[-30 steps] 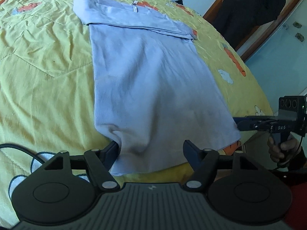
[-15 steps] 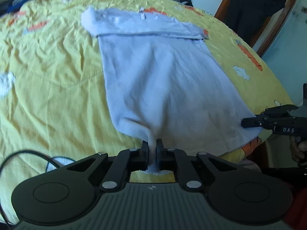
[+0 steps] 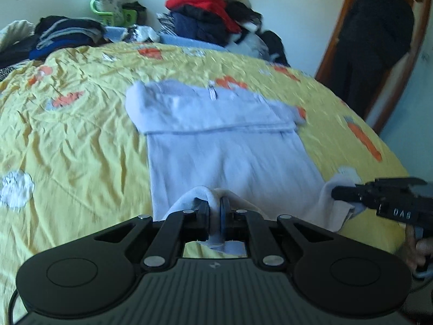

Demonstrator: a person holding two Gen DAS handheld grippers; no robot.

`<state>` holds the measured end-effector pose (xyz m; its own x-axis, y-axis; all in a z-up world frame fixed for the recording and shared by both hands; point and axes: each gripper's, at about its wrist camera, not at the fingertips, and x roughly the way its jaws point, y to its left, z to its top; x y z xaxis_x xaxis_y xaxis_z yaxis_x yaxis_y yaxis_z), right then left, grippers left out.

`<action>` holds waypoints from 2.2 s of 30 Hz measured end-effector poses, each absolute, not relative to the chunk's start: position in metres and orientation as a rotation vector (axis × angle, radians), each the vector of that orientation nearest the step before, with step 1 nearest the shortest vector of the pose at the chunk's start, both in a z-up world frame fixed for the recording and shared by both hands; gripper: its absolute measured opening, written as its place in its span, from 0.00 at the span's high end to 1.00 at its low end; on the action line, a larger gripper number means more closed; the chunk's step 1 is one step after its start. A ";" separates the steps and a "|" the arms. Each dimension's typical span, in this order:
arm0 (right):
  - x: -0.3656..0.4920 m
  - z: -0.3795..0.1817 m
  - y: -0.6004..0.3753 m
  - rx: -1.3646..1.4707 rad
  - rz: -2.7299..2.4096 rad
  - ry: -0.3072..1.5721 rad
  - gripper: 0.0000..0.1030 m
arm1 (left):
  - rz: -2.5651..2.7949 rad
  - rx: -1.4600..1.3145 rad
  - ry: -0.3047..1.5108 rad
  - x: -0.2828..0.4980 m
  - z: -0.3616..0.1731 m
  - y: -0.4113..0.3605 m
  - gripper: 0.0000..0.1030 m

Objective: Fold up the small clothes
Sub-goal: 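Lift the hem with both tools and fold it toward the collar, then carry the held hem with both tools over the collar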

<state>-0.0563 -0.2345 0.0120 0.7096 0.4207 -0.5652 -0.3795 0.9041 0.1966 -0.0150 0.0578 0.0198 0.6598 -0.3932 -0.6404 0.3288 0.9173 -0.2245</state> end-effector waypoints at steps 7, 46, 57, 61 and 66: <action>-0.030 0.013 -0.232 0.074 0.370 0.603 0.91 | -0.331 -0.158 0.719 0.010 0.027 0.058 0.93; 0.033 0.007 -0.238 0.210 0.256 0.522 0.90 | -0.100 -0.037 0.663 0.073 0.012 0.027 0.93; 0.042 0.003 -0.240 0.240 0.249 0.527 0.90 | -0.110 -0.023 0.654 0.084 0.012 0.021 0.93; 0.040 0.004 -0.245 0.274 0.257 0.526 0.90 | -0.111 -0.037 0.627 0.080 0.017 0.021 0.93; 0.038 0.011 -0.247 0.279 0.259 0.503 0.90 | -0.116 -0.029 0.605 0.079 0.024 0.019 0.93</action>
<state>0.0380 -0.2470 0.0106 0.8453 0.3100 -0.4352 -0.1744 0.9300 0.3236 0.0790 0.0194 0.0243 0.8164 -0.1174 -0.5655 0.1006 0.9931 -0.0609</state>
